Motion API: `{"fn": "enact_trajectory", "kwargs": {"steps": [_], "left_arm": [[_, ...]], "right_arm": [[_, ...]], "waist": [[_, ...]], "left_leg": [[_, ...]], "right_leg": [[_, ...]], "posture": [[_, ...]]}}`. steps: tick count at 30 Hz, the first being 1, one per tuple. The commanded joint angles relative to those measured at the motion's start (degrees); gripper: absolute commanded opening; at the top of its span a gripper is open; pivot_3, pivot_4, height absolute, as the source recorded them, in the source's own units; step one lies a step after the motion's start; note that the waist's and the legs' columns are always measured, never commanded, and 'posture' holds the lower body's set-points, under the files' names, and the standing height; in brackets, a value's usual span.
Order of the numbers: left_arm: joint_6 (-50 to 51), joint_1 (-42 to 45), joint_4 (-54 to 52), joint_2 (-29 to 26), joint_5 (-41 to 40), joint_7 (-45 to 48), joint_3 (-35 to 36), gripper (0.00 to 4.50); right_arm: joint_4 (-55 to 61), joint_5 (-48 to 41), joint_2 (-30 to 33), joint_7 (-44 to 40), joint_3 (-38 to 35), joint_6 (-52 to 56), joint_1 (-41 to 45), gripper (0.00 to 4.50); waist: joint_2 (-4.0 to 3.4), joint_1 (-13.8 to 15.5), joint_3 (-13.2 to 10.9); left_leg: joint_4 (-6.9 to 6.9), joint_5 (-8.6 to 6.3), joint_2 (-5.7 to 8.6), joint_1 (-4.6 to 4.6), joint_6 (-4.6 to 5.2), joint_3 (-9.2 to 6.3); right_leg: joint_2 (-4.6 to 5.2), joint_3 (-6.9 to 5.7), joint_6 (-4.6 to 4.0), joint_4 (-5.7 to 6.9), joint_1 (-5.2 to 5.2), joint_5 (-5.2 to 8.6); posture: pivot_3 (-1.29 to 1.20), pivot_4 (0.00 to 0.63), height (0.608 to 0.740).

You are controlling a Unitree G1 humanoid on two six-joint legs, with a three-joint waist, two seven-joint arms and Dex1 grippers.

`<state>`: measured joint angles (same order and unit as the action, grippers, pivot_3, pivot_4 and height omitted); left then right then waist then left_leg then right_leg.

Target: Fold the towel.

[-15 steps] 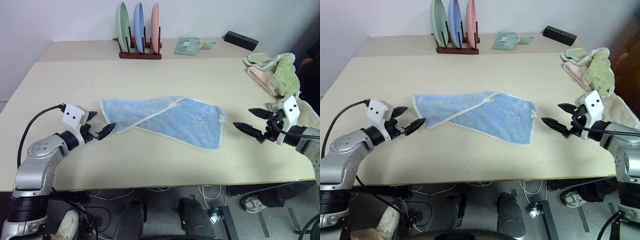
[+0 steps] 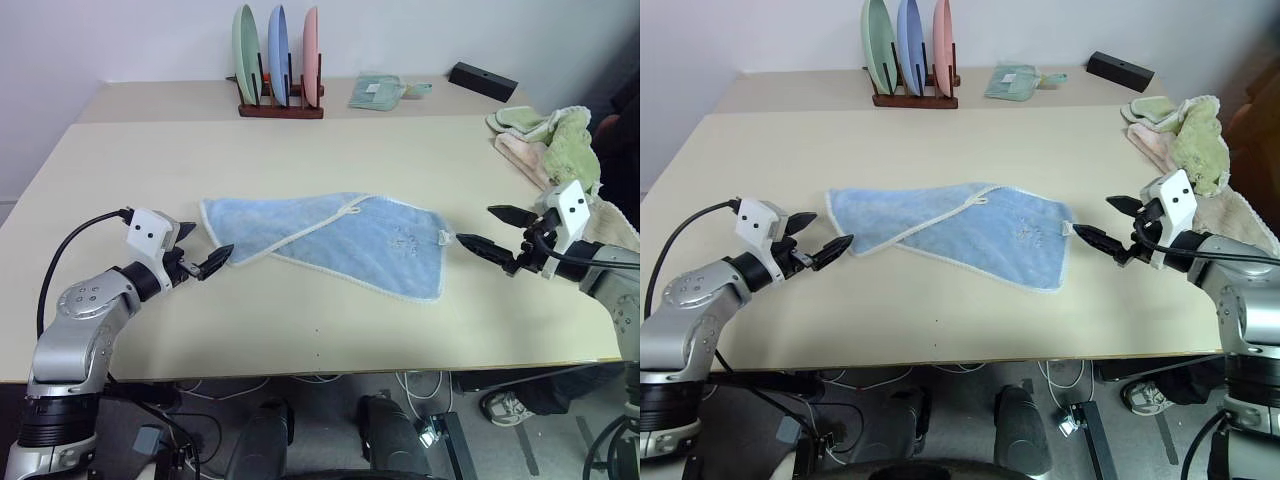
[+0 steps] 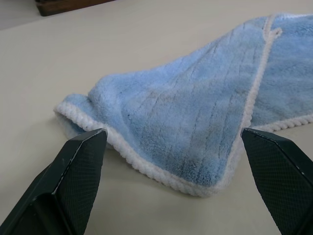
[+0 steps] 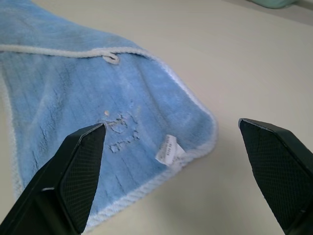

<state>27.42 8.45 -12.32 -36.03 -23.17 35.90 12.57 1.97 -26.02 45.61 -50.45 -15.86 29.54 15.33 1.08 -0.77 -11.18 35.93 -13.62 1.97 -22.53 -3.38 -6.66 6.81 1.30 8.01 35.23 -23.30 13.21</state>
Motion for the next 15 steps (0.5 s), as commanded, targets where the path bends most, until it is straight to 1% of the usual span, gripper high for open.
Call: {"fn": "enact_trajectory", "kwargs": {"steps": [1,3,8,10,12,15], "left_arm": [[0.0,0.4,-3.55,0.2,-0.57,0.04,-0.38,4.5],[0.78,0.58,-5.1,0.54,-0.82,1.11,-2.56,4.5],[1.34,2.82,-8.02,-1.07,1.12,6.81,-12.01,4.5],[0.0,4.74,-7.99,-2.72,5.23,8.16,-16.73,4.5],[-1.78,6.78,-6.08,-3.53,8.98,8.3,-19.72,4.5],[-3.75,9.81,-0.79,-3.38,14.08,5.81,-21.28,4.5]], "right_arm": [[1.69,0.0,-1.2,0.91,0.75,-1.14,1.02,4.43],[2.48,-0.7,-1.96,1.47,1.04,-0.34,1.24,4.43],[5.26,-2.71,-3.49,2.62,1.14,2.31,-0.92,4.43],[7.44,-3.12,-3.77,3.18,0.7,2.58,-2.34,4.43],[8.93,-3.62,-4.39,4.21,0.12,2.86,-3.22,4.43],[10.61,-3.31,-5.54,6.23,0.13,2.65,-5.08,4.43]], "waist": [[0.0,0.02,0.0],[0.0,0.01,0.0],[-0.01,0.16,0.0],[-0.01,0.09,0.0],[-0.02,0.03,0.0],[-0.02,-0.02,0.0]], "left_leg": [[0.01,0.0,0.0,0.0,0.0,0.0],[0.0,0.0,0.0,0.0,0.0,0.0],[0.02,0.0,0.01,-0.01,0.0,0.0],[0.01,0.0,0.01,0.0,0.0,0.0],[0.02,0.0,0.01,0.0,0.0,0.0],[0.01,0.0,0.01,0.02,0.0,0.01]], "right_leg": [[0.0,0.0,0.0,0.0,0.0,0.0],[0.0,0.0,0.0,0.0,0.0,0.0],[0.0,0.0,0.0,-0.01,0.03,0.0],[0.0,0.0,0.0,0.01,0.02,0.0],[0.0,0.0,0.0,0.01,0.01,0.0],[-0.01,0.01,0.0,0.01,0.02,0.0]], "posture": [[0.0,0.15,0.74],[0.0,0.15,0.74],[0.0,0.15,0.74],[0.0,0.15,0.74],[0.0,0.15,0.74],[0.0,0.15,0.74]]}}
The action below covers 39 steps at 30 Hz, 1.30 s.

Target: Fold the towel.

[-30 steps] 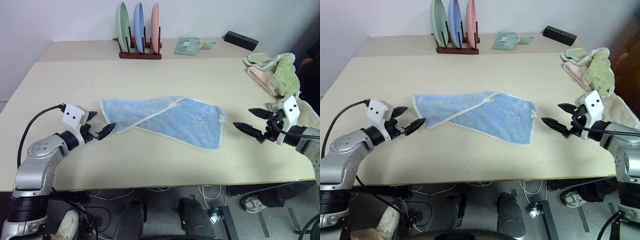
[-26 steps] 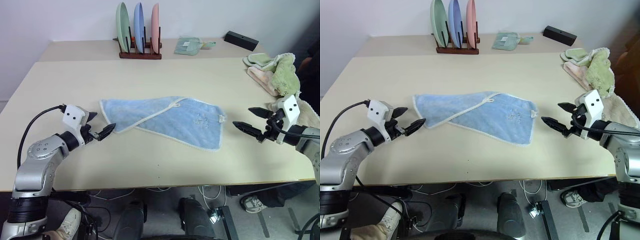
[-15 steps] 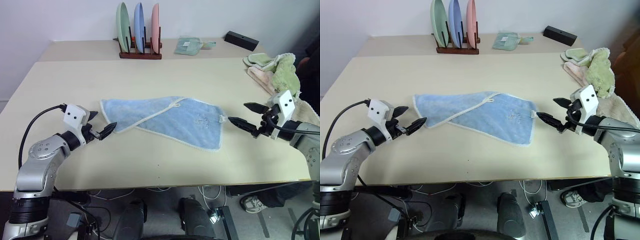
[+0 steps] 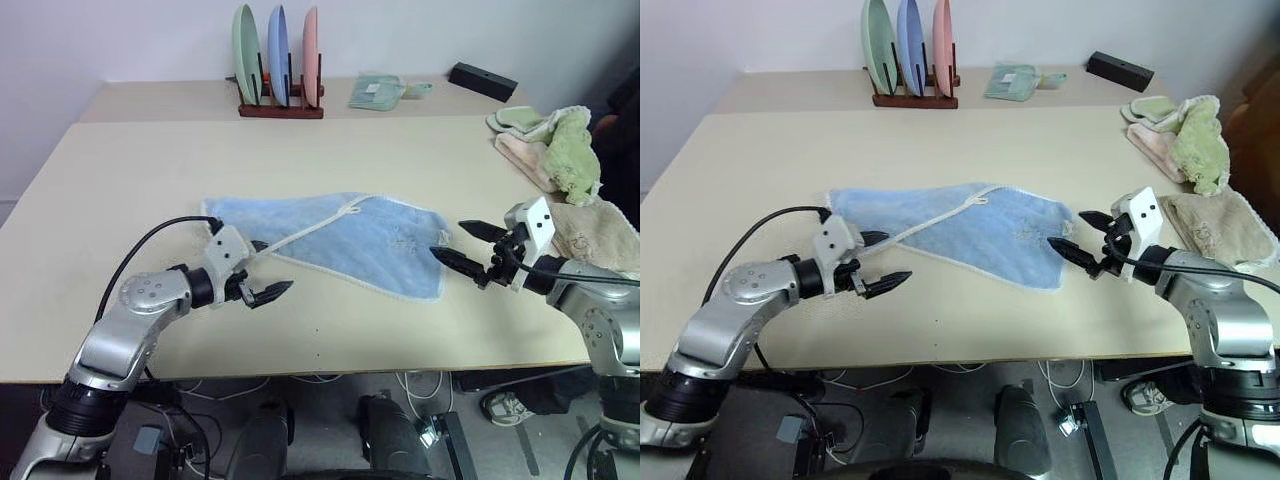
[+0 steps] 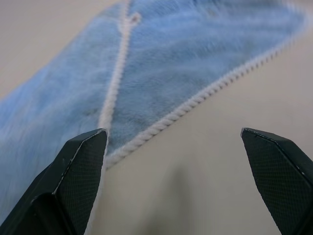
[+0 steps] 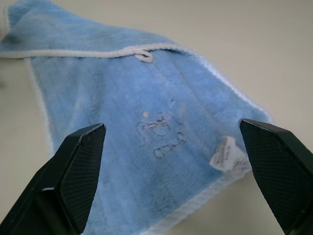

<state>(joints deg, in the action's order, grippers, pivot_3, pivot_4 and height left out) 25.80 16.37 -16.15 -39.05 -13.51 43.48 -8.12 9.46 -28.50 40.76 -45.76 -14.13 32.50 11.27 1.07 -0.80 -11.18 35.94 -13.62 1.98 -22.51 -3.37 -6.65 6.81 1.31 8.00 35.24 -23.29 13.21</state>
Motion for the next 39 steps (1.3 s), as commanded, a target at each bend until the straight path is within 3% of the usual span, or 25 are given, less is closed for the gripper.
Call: {"fn": "enact_trajectory", "kwargs": {"steps": [1,10,16,17,19,25,26,31,34,39], "left_arm": [[-2.94,2.48,4.7,-0.45,5.48,-2.28,-0.4,4.5],[-5.99,3.44,15.89,-3.71,11.46,-2.41,0.29,4.5],[-8.39,5.1,21.07,-1.45,12.41,-3.7,-0.46,4.5],[-8.93,5.13,21.55,-1.38,13.08,-4.05,-0.65,3.98],[-10.09,5.25,23.29,-1.25,14.59,-5.69,-0.37,3.34],[-13.26,5.69,24.65,-0.33,14.73,-7.96,1.55,0.32],[-13.73,5.48,24.33,-0.41,14.48,-7.92,1.9,0.05],[-13.26,2.01,18.39,-1.17,8.3,-4.5,7.22,0.05],[-8.72,-2.15,13.0,-3.8,2.37,1.35,10.97,0.05],[-4.72,-5.2,9.99,-7.12,0.16,5.5,11.54,0.05]], "right_arm": [[3.88,-0.81,-1.02,2.03,-1.4,-0.19,-1.48,4.43],[3.83,-0.51,-2.18,3.85,-1.14,-1.41,-1.67,4.43],[4.7,-0.28,-4.32,4.26,1.4,-1.98,-1.11,4.43],[4.86,-0.24,-4.6,4.4,1.57,-2.01,-1.14,4.5],[5.31,-0.2,-5.03,4.78,1.94,-2.02,-1.35,4.5],[5.95,0.13,-4.88,4.94,2.33,-2.19,-1.85,4.5],[5.66,0.35,-4.77,4.97,2.33,-2.32,-1.54,4.5],[1.21,4.62,-2.91,5.18,4.21,-4.14,1.9,4.5],[-8.68,12.55,-0.1,6.31,8.35,-7.62,8.41,4.5],[-21.14,15.79,-0.29,4.53,10.62,-11.2,18.51,4.5]], "waist": [[0.0,0.0,0.0],[-0.01,-0.06,0.01],[-0.07,-0.05,0.06],[-0.07,-0.03,0.06],[-0.07,-0.02,0.06],[-0.08,-0.28,0.07],[-0.08,-0.26,0.07],[-0.09,-0.37,0.06],[-0.07,-0.46,0.04],[-0.17,-0.18,-0.01]], "left_leg": [[-0.01,0.0,0.0,0.0,0.0,0.0],[0.0,-0.01,0.0,0.01,0.01,-0.01],[0.0,-0.01,-0.01,0.07,0.01,-0.01],[0.01,0.0,-0.01,0.07,0.01,-0.01],[0.02,0.0,0.0,0.07,0.01,-0.01],[0.0,0.0,-0.01,0.1,0.01,-0.01],[0.01,0.0,-0.01,0.1,0.01,-0.01],[0.0,-0.01,-0.01,0.07,0.01,0.0],[0.01,0.0,-0.01,0.04,0.01,0.0],[-0.04,0.0,-0.02,0.03,0.01,0.03]], "right_leg": [[0.0,0.0,0.0,0.0,0.0,0.0],[0.0,0.0,0.02,0.01,-0.01,0.0],[0.0,0.0,0.02,0.06,0.03,0.0],[0.0,0.0,0.02,0.06,0.04,0.0],[0.0,0.0,0.02,0.06,0.05,0.0],[-0.01,0.0,0.03,0.11,0.03,0.0],[-0.01,0.0,0.03,0.11,0.03,0.0],[0.0,0.01,0.02,0.11,-0.03,-0.01],[0.0,0.01,0.02,0.11,-0.05,-0.01],[0.0,0.01,0.0,0.09,-0.07,0.0]], "posture": [[0.0,0.15,0.74],[0.0,0.15,0.74],[0.0,0.15,0.74],[0.0,0.15,0.74],[0.0,0.15,0.74],[0.0,0.15,0.74],[0.0,0.15,0.74],[0.0,0.15,0.74],[0.0,0.15,0.74],[0.0,0.15,0.74]]}}
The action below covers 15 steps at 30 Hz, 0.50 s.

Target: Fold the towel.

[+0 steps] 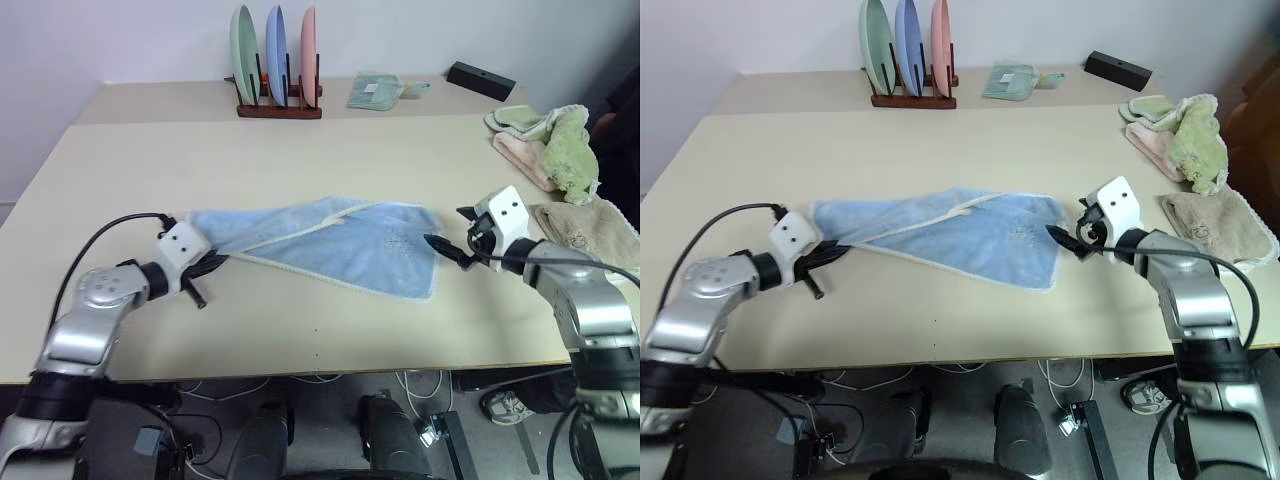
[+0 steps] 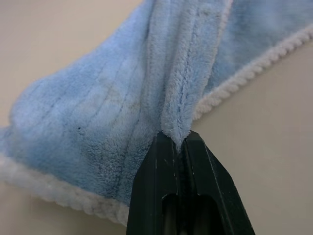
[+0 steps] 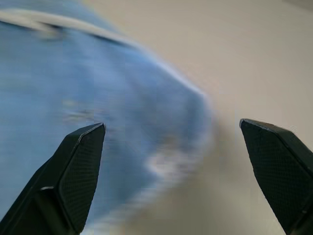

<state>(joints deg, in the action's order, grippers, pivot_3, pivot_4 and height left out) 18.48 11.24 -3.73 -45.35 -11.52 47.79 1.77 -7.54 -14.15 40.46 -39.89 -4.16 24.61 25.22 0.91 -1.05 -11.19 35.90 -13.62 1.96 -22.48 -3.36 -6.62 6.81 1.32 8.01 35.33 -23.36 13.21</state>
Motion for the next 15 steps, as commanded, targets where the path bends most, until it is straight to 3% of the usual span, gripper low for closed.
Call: {"fn": "enact_trajectory", "kwargs": {"steps": [1,2,7,15], "left_arm": [[4.37,0.19,-2.77,-0.48,-2.78,0.93,2.14,0.05],[5.67,0.26,-3.65,-0.27,-3.42,0.73,2.39,0.05],[6.45,-0.93,-6.42,-1.59,-0.86,-1.73,2.32,2.36],[3.92,-3.86,-4.5,-2.79,5.0,-6.94,2.98,2.36]], "right_arm": [[-5.36,1.77,-0.2,-1.81,0.96,-4.05,5.58,4.5],[-6.22,1.92,-0.46,-2.32,1.21,-4.88,6.24,4.5],[-6.07,1.88,-2.01,-3.24,1.38,-6.42,5.97,4.5],[-1.43,0.83,-3.39,-2.63,0.23,-4.63,3.18,4.5]], "waist": [[-0.01,0.13,-0.01],[0.0,0.16,-0.01],[0.0,0.0,-0.01],[-0.01,-0.11,-0.01]], "left_leg": [[0.02,0.0,0.0,-0.01,0.0,0.0],[0.03,0.0,0.0,-0.03,0.0,-0.01],[0.01,0.0,0.0,-0.03,0.0,-0.01],[-0.01,0.0,0.0,-0.01,0.0,-0.01]], "right_leg": [[0.0,0.0,0.0,0.0,0.0,0.0],[0.0,0.0,0.01,0.0,0.0,0.0],[0.0,0.0,0.02,-0.01,0.01,-0.01],[-0.01,0.0,0.01,0.02,-0.04,-0.01]], "posture": [[0.0,0.15,0.74],[0.0,0.15,0.74],[0.0,0.15,0.74],[0.0,0.15,0.74]]}}
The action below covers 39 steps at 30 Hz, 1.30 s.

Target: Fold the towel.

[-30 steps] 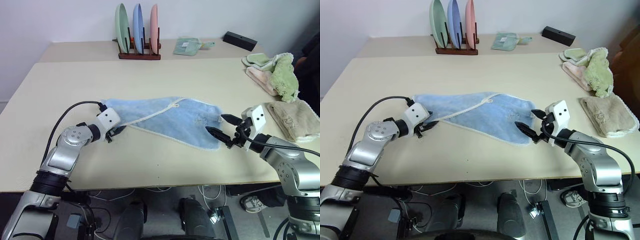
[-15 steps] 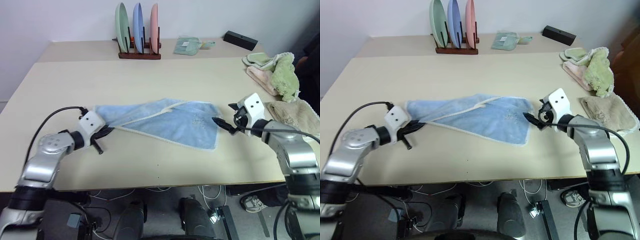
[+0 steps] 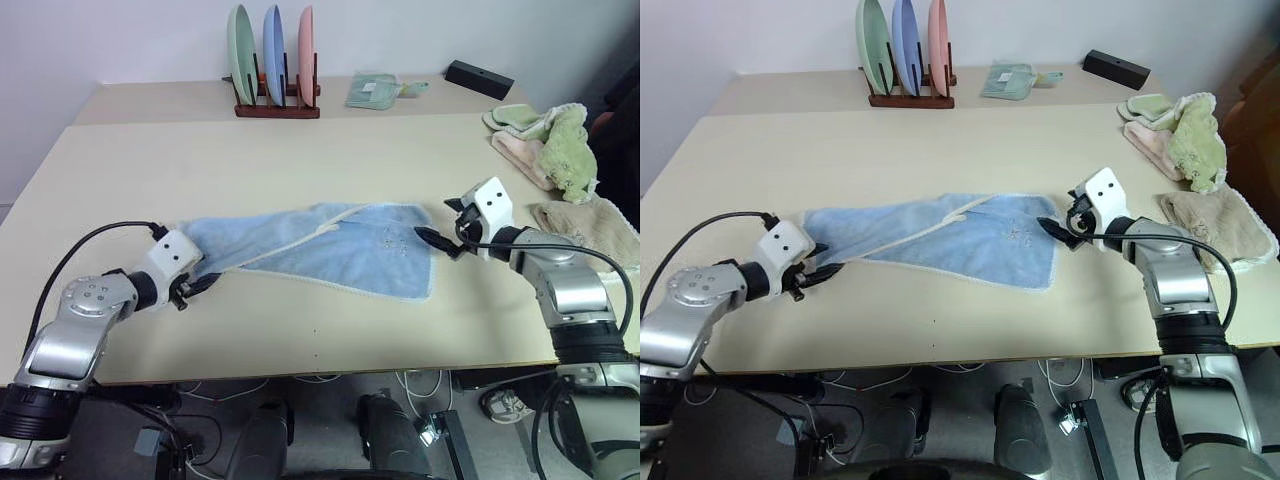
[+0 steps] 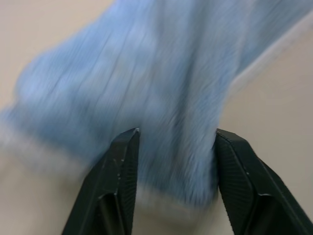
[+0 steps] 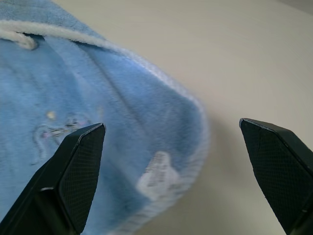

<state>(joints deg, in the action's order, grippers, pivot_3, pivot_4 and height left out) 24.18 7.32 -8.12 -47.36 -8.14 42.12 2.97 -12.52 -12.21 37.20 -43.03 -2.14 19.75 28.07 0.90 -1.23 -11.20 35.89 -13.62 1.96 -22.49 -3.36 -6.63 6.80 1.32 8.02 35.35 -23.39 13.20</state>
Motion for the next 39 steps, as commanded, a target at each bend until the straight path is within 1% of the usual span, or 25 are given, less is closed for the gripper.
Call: {"fn": "enact_trajectory", "kwargs": {"steps": [1,4,6,7,8,13,17,22,24,28,34,39], "left_arm": [[-2.0,0.17,0.09,-0.58,1.7,-1.51,1.9,2.36],[-3.65,1.22,1.5,-0.23,2.5,-2.27,1.83,1.55],[-4.34,1.39,1.86,-0.26,2.52,-1.98,1.78,0.52],[-4.73,1.36,1.94,-0.27,2.5,-1.84,1.81,0.08],[-5.14,1.43,2.1,-0.25,2.47,-1.76,1.81,0.02],[-8.32,2.16,2.69,0.74,1.82,-2.15,2.74,0.02],[-10.1,2.02,2.64,0.82,0.13,-0.56,4.29,0.02],[-10.7,-0.44,2.28,-0.99,-0.03,3.96,3.46,0.02],[-10.53,-0.49,2.18,-0.83,0.05,4.13,3.46,0.02],[-9.5,-0.37,1.86,-0.18,-0.86,4.45,3.95,0.02],[-8.83,-1.82,0.63,-0.1,-1.51,4.42,4.61,0.02],[-8.23,-2.38,-0.15,0.04,-1.8,4.3,4.35,0.02]], "right_arm": [[3.79,-1.08,-0.23,0.58,-1.84,0.4,0.25,4.5],[5.18,-1.34,-0.63,0.85,-1.82,1.24,-0.29,4.5],[5.92,-1.43,-0.84,1.07,-1.78,1.66,-0.6,4.5],[6.32,-1.46,-0.92,1.16,-1.81,1.86,-0.79,4.5],[6.67,-1.46,-1.0,1.24,-1.84,2.02,-0.98,4.5],[7.75,-0.87,-0.23,1.17,-1.71,2.47,-1.41,4.5],[4.13,0.55,0.95,0.48,-1.01,2.3,2.14,4.5],[-11.62,5.71,1.46,-1.77,3.75,2.42,14.02,4.5],[-18.25,6.41,0.58,-3.08,4.63,2.34,18.07,4.5],[-35.66,8.5,-2.43,-3.81,5.77,0.66,26.13,4.5],[-47.33,10.3,-5.47,-5.84,5.95,-3.27,31.09,4.5],[-54.99,10.52,-7.93,-3.48,4.18,-4.04,34.53,4.5]], "waist": [[0.0,0.1,0.0],[0.0,0.18,0.0],[0.0,0.2,0.0],[0.0,0.19,0.0],[0.0,0.18,0.0],[0.0,0.18,0.0],[0.0,0.12,0.0],[-0.04,-0.87,-0.03],[-0.03,-1.04,-0.03],[-0.03,-1.18,-0.02],[-0.05,-1.52,-0.03],[-0.05,-1.85,-0.03]], "left_leg": [[0.01,0.0,0.0,0.0,0.0,0.0],[0.02,0.0,0.0,0.0,0.0,0.0],[0.02,0.0,0.0,-0.01,0.0,0.0],[0.02,0.0,0.0,-0.01,0.0,0.0],[0.02,0.0,0.0,-0.01,0.0,0.0],[0.02,0.0,0.0,-0.01,0.0,0.0],[0.02,0.0,0.0,-0.01,0.0,0.0],[0.01,0.0,0.0,0.01,0.0,0.02],[-0.03,0.0,0.0,0.01,0.0,0.01],[-0.04,0.0,0.01,-0.01,0.0,0.01],[-0.13,0.0,0.01,0.01,0.0,0.01],[-0.16,0.01,0.0,0.06,-0.01,0.01]], "right_leg": [[0.0,0.0,0.0,0.0,0.01,0.0],[0.0,0.0,0.0,0.0,0.01,0.0],[0.0,0.0,0.0,-0.01,0.01,0.0],[0.0,0.0,0.0,-0.01,0.01,0.0],[0.0,0.0,0.0,-0.01,0.01,0.0],[0.0,0.0,0.0,-0.01,0.01,0.0],[0.0,0.0,0.0,-0.01,0.01,0.0],[0.0,0.0,-0.01,0.01,-0.01,0.0],[0.0,-0.01,-0.01,0.0,-0.01,0.0],[0.0,-0.01,-0.01,-0.01,0.0,0.0],[0.0,0.01,0.0,0.01,-0.06,-0.01],[-0.01,0.01,-0.01,0.11,-0.07,-0.01]], "posture": [[0.0,0.15,0.74],[0.0,0.15,0.74],[0.0,0.15,0.74],[0.0,0.15,0.74],[0.0,0.15,0.74],[0.0,0.15,0.74],[0.0,0.15,0.74],[0.0,0.15,0.74],[0.0,0.15,0.74],[0.0,0.15,0.74],[0.0,0.15,0.74],[0.0,0.15,0.74]]}}
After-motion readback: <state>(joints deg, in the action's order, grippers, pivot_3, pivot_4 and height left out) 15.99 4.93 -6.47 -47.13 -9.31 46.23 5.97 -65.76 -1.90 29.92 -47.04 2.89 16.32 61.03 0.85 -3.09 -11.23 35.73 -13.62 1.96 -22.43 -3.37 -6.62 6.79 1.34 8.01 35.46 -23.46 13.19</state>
